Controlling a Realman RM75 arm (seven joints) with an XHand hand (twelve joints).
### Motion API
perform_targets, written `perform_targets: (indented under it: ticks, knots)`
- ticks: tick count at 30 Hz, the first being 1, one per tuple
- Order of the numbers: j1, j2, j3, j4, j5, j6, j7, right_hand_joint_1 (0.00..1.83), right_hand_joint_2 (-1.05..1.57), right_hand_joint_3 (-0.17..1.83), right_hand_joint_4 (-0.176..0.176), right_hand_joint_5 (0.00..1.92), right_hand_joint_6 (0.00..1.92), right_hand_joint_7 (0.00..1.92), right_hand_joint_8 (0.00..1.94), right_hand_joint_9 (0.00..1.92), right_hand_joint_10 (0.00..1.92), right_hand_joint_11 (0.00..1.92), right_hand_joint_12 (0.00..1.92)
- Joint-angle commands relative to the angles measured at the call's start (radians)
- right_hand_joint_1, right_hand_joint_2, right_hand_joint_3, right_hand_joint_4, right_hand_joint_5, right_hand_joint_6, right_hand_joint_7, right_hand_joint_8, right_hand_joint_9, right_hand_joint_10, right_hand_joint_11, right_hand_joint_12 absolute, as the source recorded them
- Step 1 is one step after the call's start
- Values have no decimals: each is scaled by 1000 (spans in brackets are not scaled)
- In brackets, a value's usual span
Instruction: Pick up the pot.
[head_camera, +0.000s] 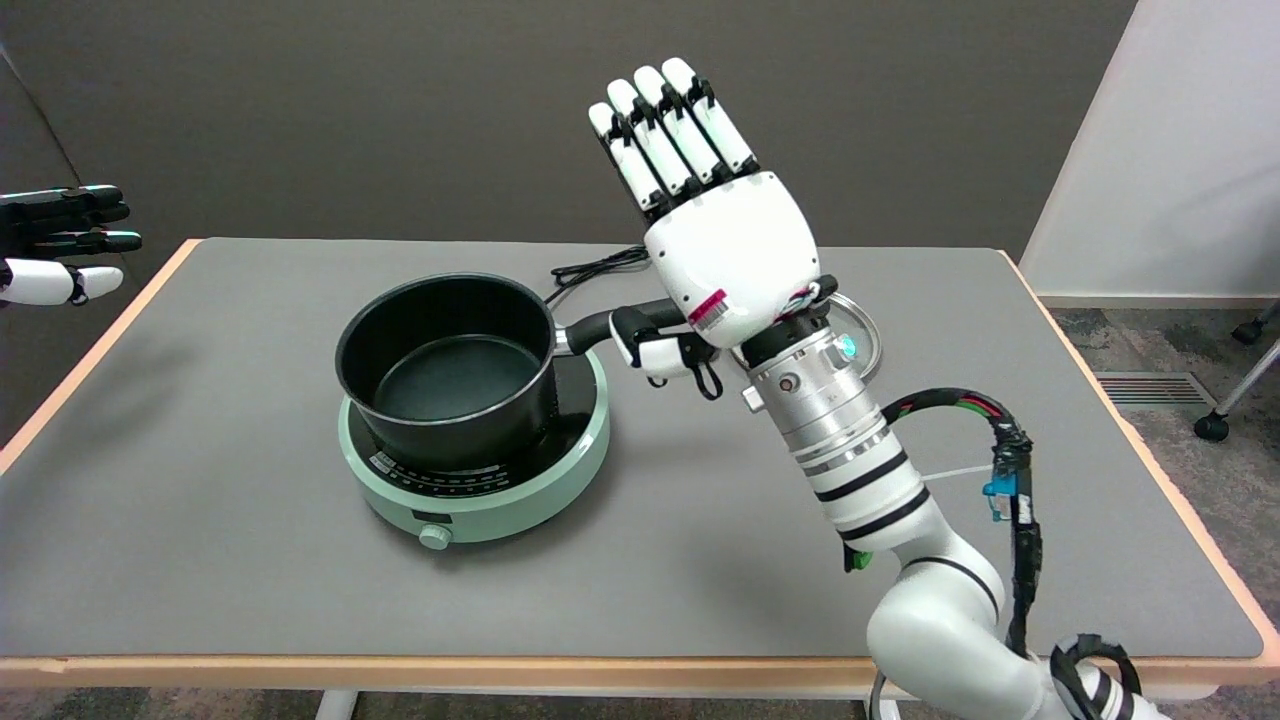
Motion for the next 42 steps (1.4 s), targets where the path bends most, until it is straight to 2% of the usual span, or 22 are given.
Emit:
perform_targets:
  ticks: [1,4,8,12,14,22,31,33,35,36,37,40,42]
  knots:
    - [-34,-26,-17,-41,65,48,-162,1254,-917,847,-157,260,266,254,260,251,257,249,262]
    - [-33,-34,-16,-51,90,48,-162,1286,-1028,842,-164,271,271,271,271,271,271,271,271]
    - [-32,-46,-15,-63,112,49,-170,1293,-1036,825,-156,257,257,257,257,257,257,257,257]
    - [-32,-60,-12,-70,113,61,-187,1297,-1047,817,-92,169,169,169,169,169,169,169,169]
    - [-30,-62,-11,-73,113,65,-187,1297,-1047,845,-83,173,173,173,173,173,173,173,173]
    - [-4,-77,-11,-88,113,47,-187,1299,-1047,851,-90,185,185,185,185,185,185,185,185]
    - [87,-78,-8,-144,203,-13,-187,1316,-1047,819,-89,122,122,122,122,122,122,122,122]
    - [115,-81,-8,-166,214,-25,-188,1326,-1047,838,-63,81,81,81,81,81,81,81,81]
    - [139,-91,-8,-182,229,-37,-216,1350,-1047,844,-59,37,37,37,37,37,37,37,37]
    - [146,-94,-8,-189,234,-41,-231,1374,-1047,817,-9,12,12,12,12,12,12,12,12]
    - [151,-98,-8,-198,241,-42,-248,1379,-1047,842,10,8,8,8,8,8,8,8,8]
    - [164,-117,-8,-219,267,-43,-283,1378,-1047,858,57,24,24,24,24,24,24,24,24]
    - [170,-131,-8,-236,278,-43,-299,1381,-1047,859,69,32,32,32,32,32,32,32,32]
